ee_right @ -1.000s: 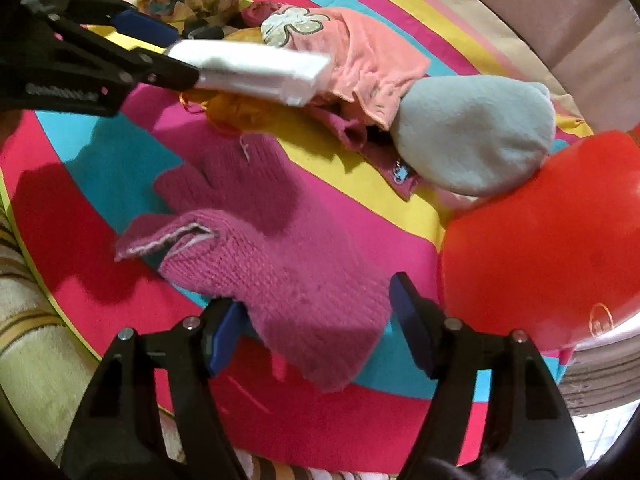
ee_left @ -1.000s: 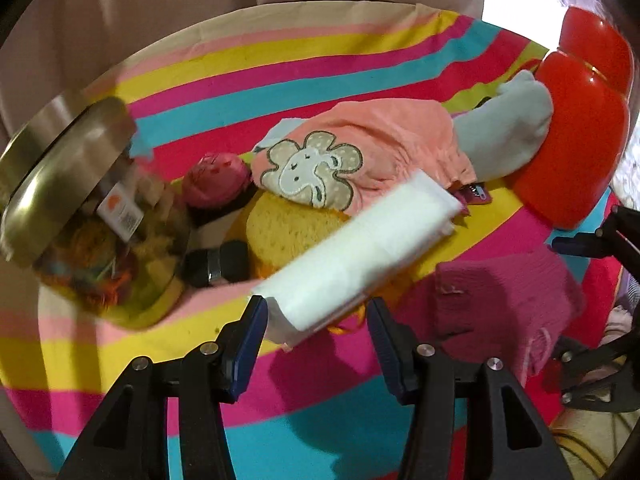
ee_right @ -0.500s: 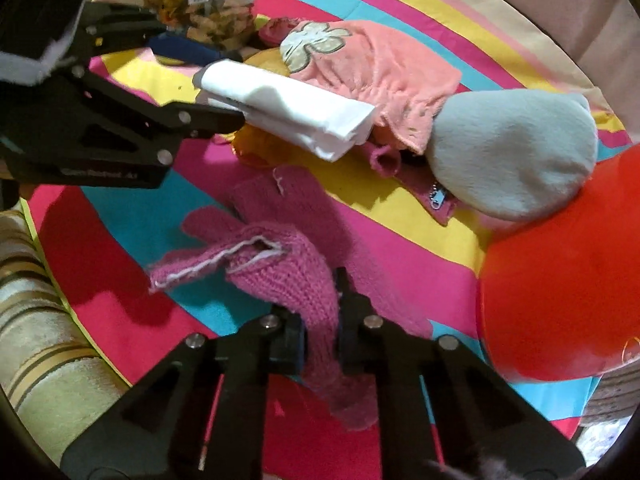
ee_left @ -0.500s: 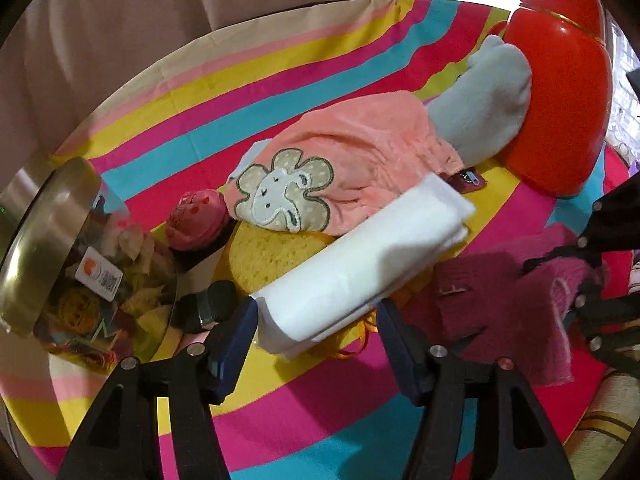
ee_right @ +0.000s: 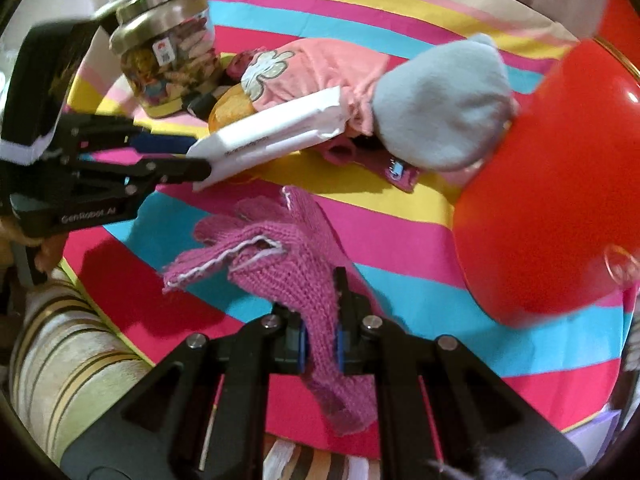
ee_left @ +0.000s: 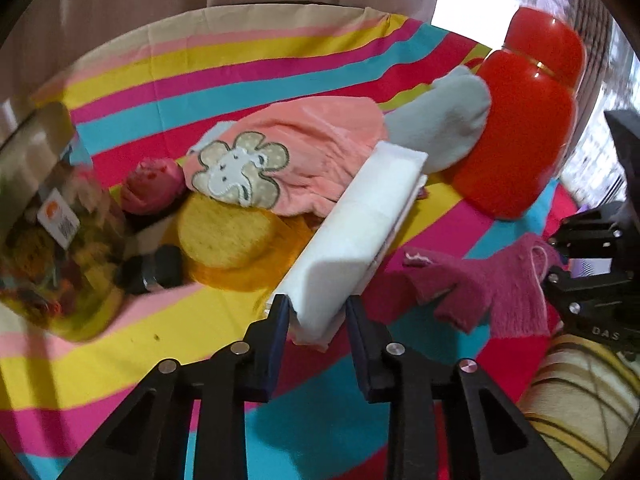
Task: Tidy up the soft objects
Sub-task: 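Carry the towel and glove over the white box with both tools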
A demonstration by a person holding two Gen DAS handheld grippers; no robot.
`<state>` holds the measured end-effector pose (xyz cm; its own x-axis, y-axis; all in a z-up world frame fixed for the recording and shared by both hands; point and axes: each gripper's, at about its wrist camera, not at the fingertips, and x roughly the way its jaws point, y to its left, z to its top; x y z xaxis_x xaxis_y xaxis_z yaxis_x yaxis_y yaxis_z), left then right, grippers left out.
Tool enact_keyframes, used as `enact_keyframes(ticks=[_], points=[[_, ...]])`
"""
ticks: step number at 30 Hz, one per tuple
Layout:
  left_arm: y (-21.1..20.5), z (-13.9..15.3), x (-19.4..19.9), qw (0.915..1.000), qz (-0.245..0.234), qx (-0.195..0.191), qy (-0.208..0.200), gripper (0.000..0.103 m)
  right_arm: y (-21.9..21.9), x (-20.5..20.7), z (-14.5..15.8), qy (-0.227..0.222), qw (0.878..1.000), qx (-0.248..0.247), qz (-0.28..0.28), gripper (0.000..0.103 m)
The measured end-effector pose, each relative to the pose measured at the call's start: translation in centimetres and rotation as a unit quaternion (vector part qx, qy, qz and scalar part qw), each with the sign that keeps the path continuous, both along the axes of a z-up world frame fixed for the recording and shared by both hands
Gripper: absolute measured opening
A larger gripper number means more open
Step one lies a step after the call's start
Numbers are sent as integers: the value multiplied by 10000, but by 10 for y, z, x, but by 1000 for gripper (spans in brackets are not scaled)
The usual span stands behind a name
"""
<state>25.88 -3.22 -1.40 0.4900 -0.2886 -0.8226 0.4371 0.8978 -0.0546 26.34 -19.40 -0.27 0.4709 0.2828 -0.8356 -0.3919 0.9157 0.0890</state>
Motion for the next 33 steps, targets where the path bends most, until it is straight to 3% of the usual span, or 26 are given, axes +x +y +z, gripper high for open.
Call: enact_keyframes(ticks=[13, 21, 24, 27, 28, 33], points=[[-6, 7, -34, 9992, 118, -323, 200, 24, -26, -41, 9, 32, 9982, 491, -330, 13], [-20, 10, -56, 9994, -13, -221, 254, 22, -56, -66, 13, 45, 9958, 696, -598, 13], [-25, 7, -57, 9996, -3, -52, 280, 27, -69, -77, 15, 34, 9949, 730, -699, 13], [-33, 2, -54, 9993, -111, 104, 349, 53, -81, -87, 18, 17, 9939, 754, -801, 13], [-36, 0, -54, 9991, -147, 167, 352, 58, -85, -91, 20, 3, 9935, 763, -843, 13], [-56, -8, -49, 9973, -374, 412, 480, 54, -114, -108, 28, -83, 9906, 778, -1123, 13]])
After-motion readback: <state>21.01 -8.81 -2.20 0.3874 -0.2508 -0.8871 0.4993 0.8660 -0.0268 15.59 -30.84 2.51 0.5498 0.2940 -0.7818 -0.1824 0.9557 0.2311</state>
